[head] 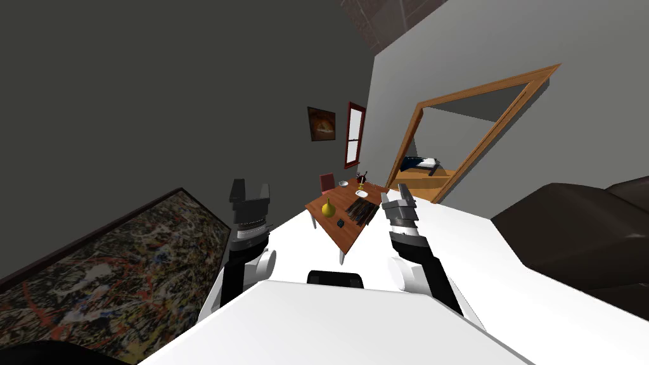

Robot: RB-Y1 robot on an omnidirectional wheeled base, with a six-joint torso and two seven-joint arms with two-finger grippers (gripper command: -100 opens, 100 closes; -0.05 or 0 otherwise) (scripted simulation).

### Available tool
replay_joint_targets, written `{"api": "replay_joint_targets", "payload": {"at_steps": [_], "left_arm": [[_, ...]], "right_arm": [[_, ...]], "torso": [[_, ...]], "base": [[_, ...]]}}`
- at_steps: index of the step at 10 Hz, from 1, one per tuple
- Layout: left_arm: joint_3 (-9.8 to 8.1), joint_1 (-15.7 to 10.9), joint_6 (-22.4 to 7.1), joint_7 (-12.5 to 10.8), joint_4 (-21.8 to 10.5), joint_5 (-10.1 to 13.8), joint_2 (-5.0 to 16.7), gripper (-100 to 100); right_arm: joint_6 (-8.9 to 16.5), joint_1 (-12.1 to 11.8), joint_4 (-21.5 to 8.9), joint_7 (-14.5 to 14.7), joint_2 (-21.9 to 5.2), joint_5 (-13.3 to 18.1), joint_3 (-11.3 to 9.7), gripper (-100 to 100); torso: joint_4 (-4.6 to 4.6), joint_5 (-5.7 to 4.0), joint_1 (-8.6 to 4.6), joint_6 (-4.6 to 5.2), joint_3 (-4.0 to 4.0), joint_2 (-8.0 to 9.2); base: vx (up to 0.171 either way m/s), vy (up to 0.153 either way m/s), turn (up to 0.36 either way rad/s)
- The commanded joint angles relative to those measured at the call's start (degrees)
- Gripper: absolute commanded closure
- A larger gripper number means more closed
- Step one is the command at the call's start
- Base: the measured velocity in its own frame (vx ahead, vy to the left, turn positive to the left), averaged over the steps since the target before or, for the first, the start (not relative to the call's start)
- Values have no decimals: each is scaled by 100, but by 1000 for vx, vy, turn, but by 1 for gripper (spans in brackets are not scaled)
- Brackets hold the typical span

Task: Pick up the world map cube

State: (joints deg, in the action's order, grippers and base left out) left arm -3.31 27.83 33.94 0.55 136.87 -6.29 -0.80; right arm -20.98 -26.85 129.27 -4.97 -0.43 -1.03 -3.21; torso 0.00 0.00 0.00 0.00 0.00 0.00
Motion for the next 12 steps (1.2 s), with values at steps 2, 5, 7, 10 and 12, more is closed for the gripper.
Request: {"api": "replay_joint_targets", "payload": {"at_steps": [2, 5, 7, 10, 12], "left_arm": [[0, -1, 0, 0, 0, 0, 0, 0], [0, -1, 0, 0, 0, 0, 0, 0], [0, -1, 0, 0, 0, 0, 0, 0], [0, 0, 0, 0, 0, 0, 0, 0], [0, 0, 0, 0, 0, 0, 0, 0]], "right_arm": [[-41, -9, -277, -52, -318, 334, -36, -100], [-91, -6, -710, -96, -644, 786, -68, -100], [-130, 4, -1056, -118, -896, 1156, -84, -100], [-152, 12, -1352, -125, -1031, 1391, -90, -100], [-197, 38, -1789, -129, -1310, 1793, -97, -100]], "torso": [[1, -1, -6, -1, 4, 7], [4, -2, -8, 0, 11, 19], [4, 0, 0, -1, 10, 18], [3, 0, 3, -1, 7, 11], [2, 0, 2, -1, 4, 7]], "base": [[-36, -20, 93], [-48, -14, 71], [-51, 11, 113], [-26, 11, 56], [-23, 21, 128]]}}
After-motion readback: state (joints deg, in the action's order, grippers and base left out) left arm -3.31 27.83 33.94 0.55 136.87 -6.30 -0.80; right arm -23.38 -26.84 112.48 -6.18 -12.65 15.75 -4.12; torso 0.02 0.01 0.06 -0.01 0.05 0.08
